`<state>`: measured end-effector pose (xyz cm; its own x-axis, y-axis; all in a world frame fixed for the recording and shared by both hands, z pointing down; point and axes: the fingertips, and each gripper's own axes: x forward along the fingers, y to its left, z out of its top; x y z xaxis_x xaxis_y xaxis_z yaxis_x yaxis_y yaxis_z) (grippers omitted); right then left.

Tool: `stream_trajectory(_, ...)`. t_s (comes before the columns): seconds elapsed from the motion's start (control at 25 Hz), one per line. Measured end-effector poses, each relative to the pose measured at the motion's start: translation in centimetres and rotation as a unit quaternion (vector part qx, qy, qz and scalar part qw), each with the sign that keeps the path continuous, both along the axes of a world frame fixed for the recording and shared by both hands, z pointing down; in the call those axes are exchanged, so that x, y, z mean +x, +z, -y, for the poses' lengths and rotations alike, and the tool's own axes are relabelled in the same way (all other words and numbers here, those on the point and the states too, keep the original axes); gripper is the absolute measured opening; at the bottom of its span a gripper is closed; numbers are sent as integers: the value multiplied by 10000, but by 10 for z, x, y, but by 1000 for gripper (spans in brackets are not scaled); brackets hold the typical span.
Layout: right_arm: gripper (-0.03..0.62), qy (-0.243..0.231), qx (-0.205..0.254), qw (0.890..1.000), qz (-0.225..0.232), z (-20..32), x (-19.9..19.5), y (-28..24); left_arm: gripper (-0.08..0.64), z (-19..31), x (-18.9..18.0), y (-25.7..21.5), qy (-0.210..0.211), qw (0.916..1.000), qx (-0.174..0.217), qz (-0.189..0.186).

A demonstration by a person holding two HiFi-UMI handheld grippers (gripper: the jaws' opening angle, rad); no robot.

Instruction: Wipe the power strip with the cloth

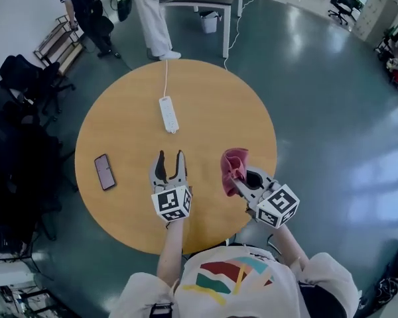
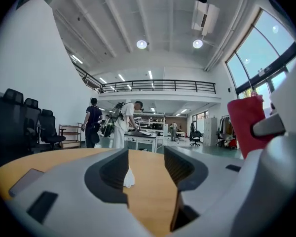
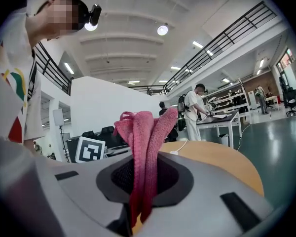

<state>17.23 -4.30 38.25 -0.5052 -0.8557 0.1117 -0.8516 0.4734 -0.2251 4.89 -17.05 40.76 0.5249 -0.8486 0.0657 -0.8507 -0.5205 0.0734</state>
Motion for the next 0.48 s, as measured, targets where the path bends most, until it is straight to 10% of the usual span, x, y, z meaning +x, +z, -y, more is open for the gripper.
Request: stream_trajectory(0.48, 40, -262, -756, 9968, -51, 143, -40, 63, 350, 198, -5, 135, -527, 9882, -1384, 384)
